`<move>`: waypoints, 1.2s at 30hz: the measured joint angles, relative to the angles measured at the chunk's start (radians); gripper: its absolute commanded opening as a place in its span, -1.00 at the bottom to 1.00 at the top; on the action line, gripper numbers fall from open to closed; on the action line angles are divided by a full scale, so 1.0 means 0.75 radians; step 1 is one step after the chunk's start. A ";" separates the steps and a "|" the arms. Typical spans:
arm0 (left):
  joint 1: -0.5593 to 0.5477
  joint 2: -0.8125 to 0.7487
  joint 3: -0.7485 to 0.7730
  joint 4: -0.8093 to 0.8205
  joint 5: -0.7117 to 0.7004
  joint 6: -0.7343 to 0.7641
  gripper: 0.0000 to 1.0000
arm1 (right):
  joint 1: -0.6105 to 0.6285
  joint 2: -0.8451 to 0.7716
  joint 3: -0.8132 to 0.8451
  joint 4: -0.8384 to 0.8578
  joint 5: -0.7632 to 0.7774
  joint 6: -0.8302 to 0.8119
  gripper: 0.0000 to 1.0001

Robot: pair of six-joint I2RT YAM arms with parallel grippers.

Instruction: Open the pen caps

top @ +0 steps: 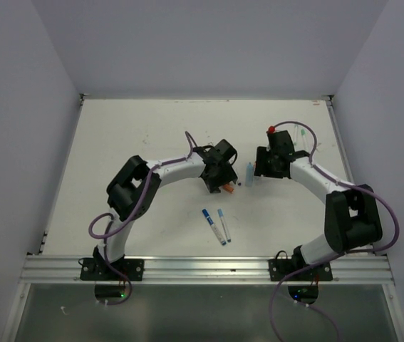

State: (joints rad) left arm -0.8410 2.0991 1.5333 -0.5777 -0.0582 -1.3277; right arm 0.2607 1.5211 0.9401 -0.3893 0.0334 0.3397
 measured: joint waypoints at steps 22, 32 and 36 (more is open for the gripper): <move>-0.012 0.015 0.015 -0.096 -0.031 -0.163 -0.27 | 0.000 -0.083 -0.044 0.038 -0.009 0.001 0.08; -0.015 0.014 -0.007 -0.059 -0.018 -0.160 -0.95 | 0.000 -0.111 -0.055 0.045 -0.008 0.000 0.08; -0.016 -0.036 -0.091 -0.004 -0.021 -0.160 -1.00 | 0.000 -0.116 -0.065 0.045 -0.007 0.000 0.08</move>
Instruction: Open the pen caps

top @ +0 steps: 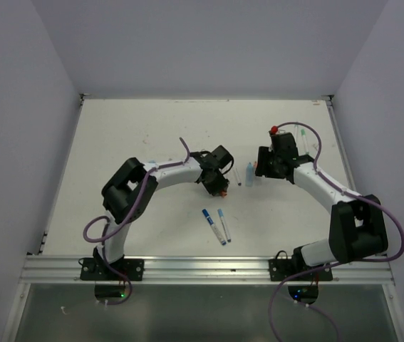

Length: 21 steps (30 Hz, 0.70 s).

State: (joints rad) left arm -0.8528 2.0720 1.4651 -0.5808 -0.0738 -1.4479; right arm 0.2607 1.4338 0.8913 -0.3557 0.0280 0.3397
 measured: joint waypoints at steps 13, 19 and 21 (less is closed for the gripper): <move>0.092 -0.284 -0.282 -0.094 -0.319 0.293 -1.00 | 0.042 -0.031 -0.026 -0.003 0.001 0.000 0.10; 0.268 -0.565 -0.494 0.002 -0.410 0.624 -1.00 | 0.179 -0.087 -0.044 -0.025 0.011 -0.002 0.10; 0.367 -0.614 -0.517 0.039 -0.405 0.738 -1.00 | 0.231 -0.106 -0.044 -0.036 0.011 -0.003 0.10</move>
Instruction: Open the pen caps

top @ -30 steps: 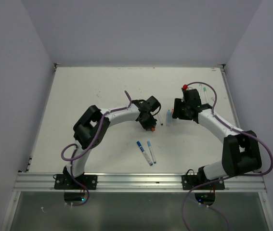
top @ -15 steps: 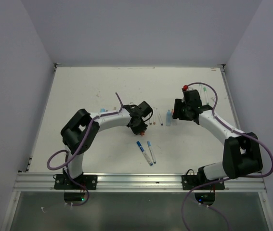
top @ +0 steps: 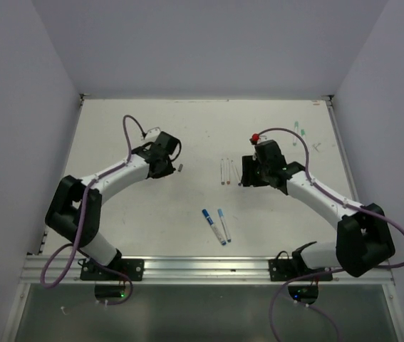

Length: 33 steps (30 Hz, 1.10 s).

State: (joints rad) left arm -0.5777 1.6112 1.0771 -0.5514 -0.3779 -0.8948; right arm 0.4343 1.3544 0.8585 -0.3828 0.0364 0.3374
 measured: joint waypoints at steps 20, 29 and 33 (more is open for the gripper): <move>0.400 0.076 -0.049 0.237 0.009 0.318 -0.99 | 0.216 0.225 -0.001 0.023 -0.318 -0.010 -0.01; 0.493 0.111 -0.093 0.339 0.042 0.353 -0.76 | 0.347 0.256 -0.044 0.059 -0.292 0.052 -0.02; 0.514 0.148 -0.115 0.398 0.083 0.367 -0.68 | 0.377 0.217 -0.080 0.056 -0.270 0.082 -0.02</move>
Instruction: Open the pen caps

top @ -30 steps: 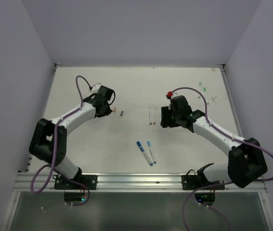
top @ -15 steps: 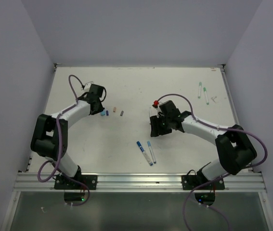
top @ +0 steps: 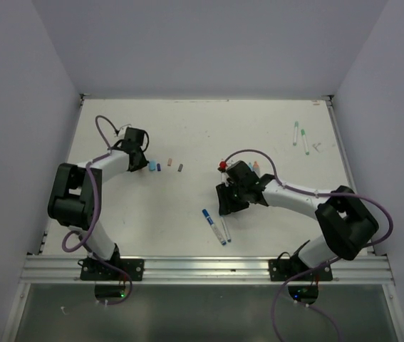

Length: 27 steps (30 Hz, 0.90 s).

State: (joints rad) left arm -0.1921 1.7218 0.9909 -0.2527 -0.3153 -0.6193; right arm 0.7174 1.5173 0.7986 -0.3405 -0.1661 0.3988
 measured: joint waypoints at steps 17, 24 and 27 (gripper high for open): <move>0.000 0.005 -0.107 0.224 0.129 0.015 0.06 | 0.117 -0.142 -0.160 0.016 0.118 0.128 -0.07; 0.001 -0.035 -0.170 0.295 0.157 0.014 0.21 | 0.175 -0.258 -0.199 0.011 0.174 0.172 -0.06; 0.001 -0.051 -0.195 0.319 0.172 0.014 0.25 | 0.179 -0.303 -0.200 0.006 0.198 0.184 -0.07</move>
State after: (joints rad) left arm -0.1917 1.6833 0.8444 -0.0132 -0.1864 -0.6090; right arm 0.8516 1.2903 0.6483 -0.3363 -0.0174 0.5365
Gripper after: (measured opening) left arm 0.612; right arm 0.469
